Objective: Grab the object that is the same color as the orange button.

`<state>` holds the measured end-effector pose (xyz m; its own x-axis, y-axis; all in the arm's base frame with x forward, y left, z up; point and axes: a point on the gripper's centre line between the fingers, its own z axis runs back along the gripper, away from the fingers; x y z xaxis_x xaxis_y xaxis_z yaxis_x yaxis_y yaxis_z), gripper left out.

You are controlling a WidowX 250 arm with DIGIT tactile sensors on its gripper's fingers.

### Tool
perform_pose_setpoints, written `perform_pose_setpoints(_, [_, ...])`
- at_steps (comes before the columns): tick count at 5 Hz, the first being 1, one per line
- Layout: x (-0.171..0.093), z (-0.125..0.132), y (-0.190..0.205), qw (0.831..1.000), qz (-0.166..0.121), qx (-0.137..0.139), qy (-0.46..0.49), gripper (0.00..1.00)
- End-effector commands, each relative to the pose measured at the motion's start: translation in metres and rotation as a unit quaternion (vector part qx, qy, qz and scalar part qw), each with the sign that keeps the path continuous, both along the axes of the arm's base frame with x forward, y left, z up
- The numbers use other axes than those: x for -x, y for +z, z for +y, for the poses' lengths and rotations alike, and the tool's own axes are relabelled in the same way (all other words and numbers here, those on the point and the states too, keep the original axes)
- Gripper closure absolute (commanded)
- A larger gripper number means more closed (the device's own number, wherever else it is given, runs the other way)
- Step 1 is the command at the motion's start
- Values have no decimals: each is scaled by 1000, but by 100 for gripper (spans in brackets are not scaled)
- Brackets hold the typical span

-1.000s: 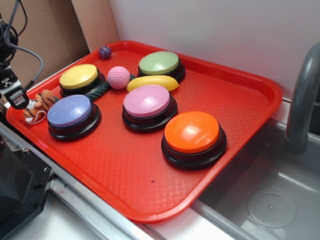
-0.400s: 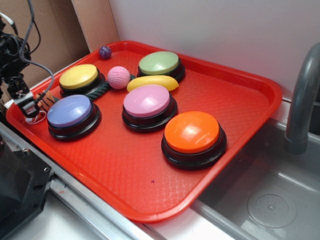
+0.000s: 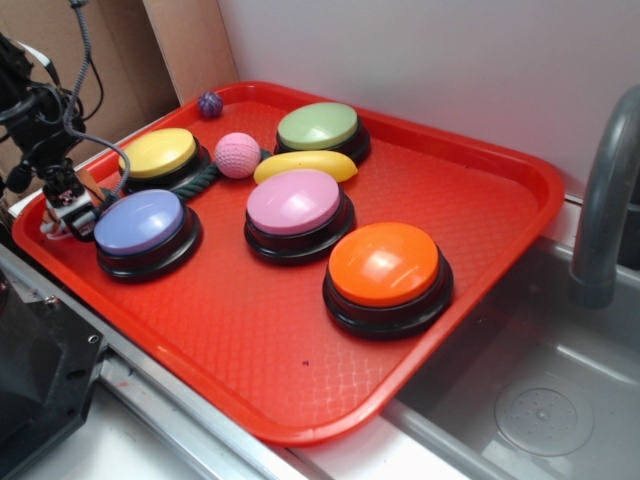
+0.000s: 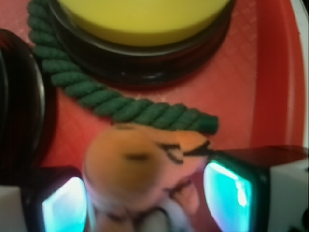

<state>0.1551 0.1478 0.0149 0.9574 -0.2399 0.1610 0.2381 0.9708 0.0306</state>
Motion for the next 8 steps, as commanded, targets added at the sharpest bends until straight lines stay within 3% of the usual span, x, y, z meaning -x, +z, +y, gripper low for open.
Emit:
perform_pose_setpoints(1, [0, 6, -1, 1000, -19, 9, 8, 100])
perform_pose_setpoints(2, [2, 8, 14, 999, -36, 10, 25, 100])
perform_pose_setpoints(3, [-4, 4, 47, 998, -1, 4, 69, 100])
perform_pose_setpoints(4, [-17, -13, 91, 982, 24, 8, 188, 100])
perform_pose_setpoints(5, [-29, -33, 125, 968, 38, 35, 245, 100])
perform_pose_setpoints(6, [-43, -60, 143, 960, 74, 30, 269, 100])
perform_pose_setpoints(7, [-53, -84, 152, 952, 73, 47, 295, 100])
perform_pose_setpoints(8, [-64, -105, 150, 958, 55, 57, 274, 100])
